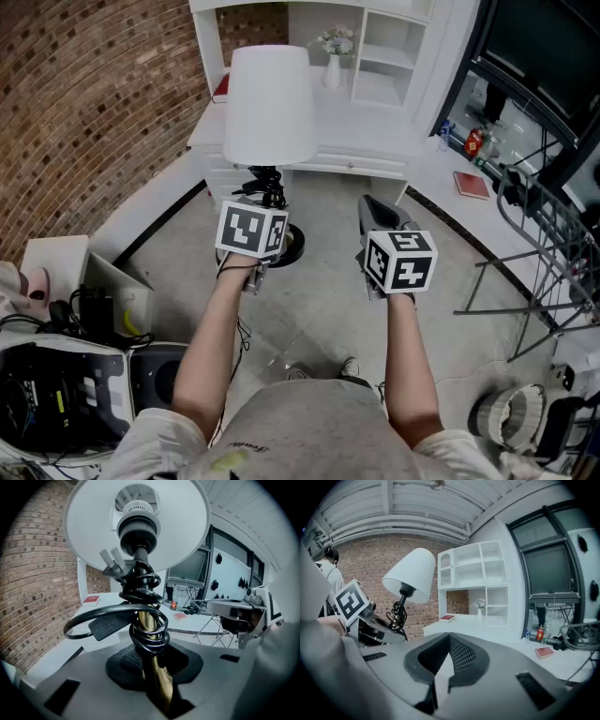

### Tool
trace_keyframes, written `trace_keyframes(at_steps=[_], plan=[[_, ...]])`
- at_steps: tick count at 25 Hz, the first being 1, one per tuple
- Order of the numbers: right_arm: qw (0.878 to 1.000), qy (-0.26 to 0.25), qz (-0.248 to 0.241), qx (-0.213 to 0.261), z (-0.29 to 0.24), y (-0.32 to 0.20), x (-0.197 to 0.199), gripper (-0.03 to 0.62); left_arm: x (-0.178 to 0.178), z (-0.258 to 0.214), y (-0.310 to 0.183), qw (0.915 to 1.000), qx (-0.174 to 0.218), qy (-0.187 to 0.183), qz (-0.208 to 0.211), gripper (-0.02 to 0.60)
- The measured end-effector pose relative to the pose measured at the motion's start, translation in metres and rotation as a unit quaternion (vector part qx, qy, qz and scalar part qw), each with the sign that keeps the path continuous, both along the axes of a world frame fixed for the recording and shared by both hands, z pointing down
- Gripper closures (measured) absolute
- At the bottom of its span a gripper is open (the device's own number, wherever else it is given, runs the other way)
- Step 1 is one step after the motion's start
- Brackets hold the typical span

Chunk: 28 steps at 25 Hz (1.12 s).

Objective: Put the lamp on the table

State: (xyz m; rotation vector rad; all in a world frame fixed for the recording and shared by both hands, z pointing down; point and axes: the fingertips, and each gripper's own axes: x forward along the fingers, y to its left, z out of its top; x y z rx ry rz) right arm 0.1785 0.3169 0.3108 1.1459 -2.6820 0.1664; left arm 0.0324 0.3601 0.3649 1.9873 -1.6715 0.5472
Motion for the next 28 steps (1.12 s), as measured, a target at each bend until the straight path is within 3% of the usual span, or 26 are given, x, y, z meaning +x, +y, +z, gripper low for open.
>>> trace_keyframes(at_steps=[12,28], plan=[[1.000,0.000,0.018,-0.005,0.001,0.007,-0.006,0.589,-0.012,0.001,0.004,1.0000,-0.004,0.003,0.007,0.497],[1.000,-0.011,0.004,-0.007,0.014,-0.018,-0.018,0.589,-0.020,0.011,-0.017,0.9999,-0.009,0.000,0.006,0.497]])
